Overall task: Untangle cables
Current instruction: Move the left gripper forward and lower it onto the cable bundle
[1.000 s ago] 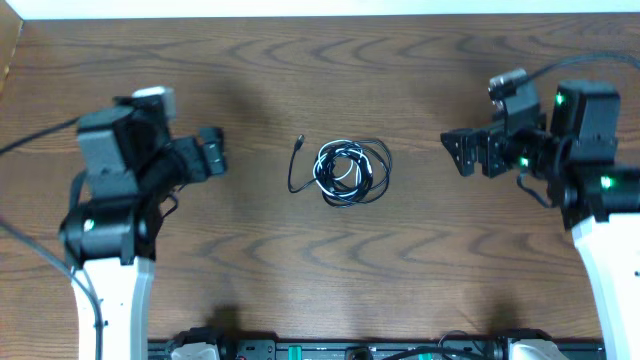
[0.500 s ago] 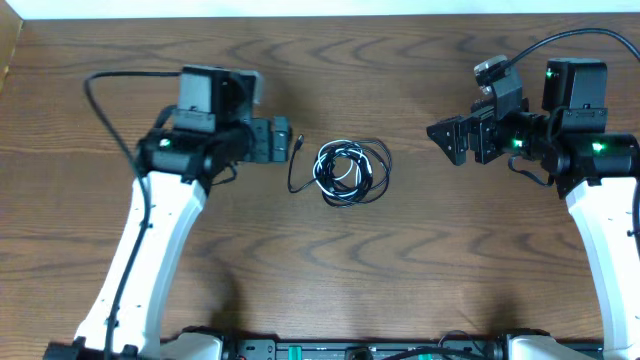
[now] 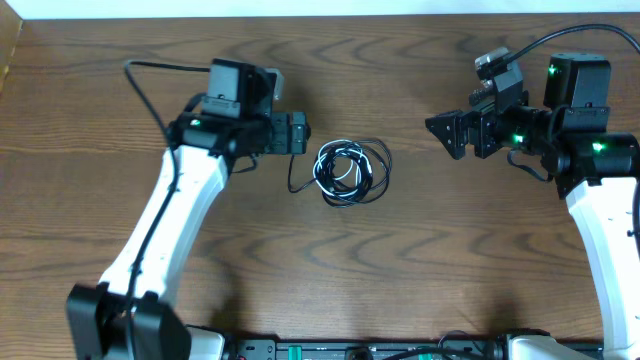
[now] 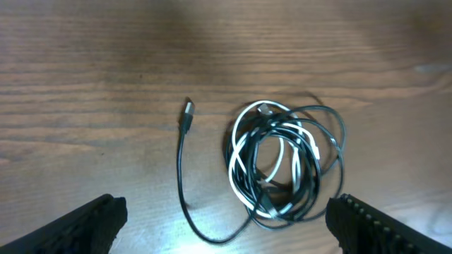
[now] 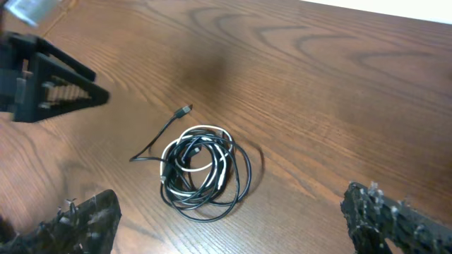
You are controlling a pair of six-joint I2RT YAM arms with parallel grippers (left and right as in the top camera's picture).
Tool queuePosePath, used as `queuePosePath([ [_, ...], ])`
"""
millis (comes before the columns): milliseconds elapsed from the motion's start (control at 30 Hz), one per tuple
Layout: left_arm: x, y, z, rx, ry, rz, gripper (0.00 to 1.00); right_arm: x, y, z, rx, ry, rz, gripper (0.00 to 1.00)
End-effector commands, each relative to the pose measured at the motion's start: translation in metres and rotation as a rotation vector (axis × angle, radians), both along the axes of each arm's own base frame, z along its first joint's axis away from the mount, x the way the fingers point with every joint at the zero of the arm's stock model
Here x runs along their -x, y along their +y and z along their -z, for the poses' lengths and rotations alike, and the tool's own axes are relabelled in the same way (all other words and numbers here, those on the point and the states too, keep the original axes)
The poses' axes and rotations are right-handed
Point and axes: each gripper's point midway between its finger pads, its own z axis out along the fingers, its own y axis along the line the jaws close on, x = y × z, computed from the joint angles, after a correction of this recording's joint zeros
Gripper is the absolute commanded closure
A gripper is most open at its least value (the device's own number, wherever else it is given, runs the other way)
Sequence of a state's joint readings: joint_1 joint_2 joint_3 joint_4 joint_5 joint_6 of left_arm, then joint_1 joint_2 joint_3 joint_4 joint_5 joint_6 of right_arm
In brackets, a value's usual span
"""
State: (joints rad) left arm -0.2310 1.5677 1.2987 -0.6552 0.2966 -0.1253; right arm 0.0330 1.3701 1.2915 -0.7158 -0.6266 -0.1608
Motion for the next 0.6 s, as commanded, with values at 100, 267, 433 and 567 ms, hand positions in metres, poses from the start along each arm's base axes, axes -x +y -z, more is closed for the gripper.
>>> queuePosePath([
  [100,-0.016,-0.013,0.019,-0.054,0.0,-0.06,0.07,-0.003,0.002,-0.005,0.007,-0.011,0.007,0.06],
  [267,-0.025,-0.026,0.039,-0.04,0.028,-0.077,0.12,-0.004,0.003,-0.003,0.007,-0.004,0.004,0.07],
  [433,-0.026,-0.031,0.055,-0.046,0.058,-0.076,0.15,-0.006,0.004,0.003,0.008,0.013,0.003,0.07],
  [567,-0.024,-0.036,0.067,-0.056,0.083,-0.064,0.15,-0.008,0.005,0.009,0.008,0.029,-0.002,0.08],
])
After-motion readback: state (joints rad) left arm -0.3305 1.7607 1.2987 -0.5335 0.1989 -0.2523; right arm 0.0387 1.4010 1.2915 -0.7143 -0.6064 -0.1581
